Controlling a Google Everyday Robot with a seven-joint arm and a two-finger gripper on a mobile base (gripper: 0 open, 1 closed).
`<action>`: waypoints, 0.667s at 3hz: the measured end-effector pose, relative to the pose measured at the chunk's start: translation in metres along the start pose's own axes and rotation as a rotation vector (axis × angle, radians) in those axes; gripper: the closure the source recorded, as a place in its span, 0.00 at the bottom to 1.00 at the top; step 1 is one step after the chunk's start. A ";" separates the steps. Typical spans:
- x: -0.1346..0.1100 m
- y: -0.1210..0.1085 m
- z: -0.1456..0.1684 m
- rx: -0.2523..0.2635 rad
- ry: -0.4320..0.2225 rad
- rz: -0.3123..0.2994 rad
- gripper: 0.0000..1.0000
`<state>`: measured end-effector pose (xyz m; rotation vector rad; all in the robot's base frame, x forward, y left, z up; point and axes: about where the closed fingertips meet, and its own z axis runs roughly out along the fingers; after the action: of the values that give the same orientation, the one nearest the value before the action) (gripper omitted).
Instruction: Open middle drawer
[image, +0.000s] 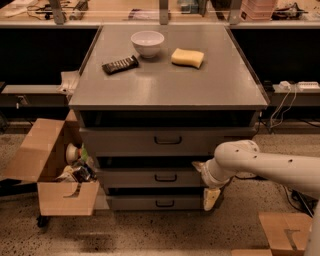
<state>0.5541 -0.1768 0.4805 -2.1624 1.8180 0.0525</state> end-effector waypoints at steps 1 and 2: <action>0.022 -0.015 0.019 0.018 -0.028 0.087 0.00; 0.038 -0.027 0.037 0.012 -0.052 0.148 0.00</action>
Offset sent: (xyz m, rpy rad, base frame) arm 0.0666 -0.0373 -0.0581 0.1194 0.0578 -0.2053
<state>0.5936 -0.1994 0.4422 -1.9964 1.9401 0.1287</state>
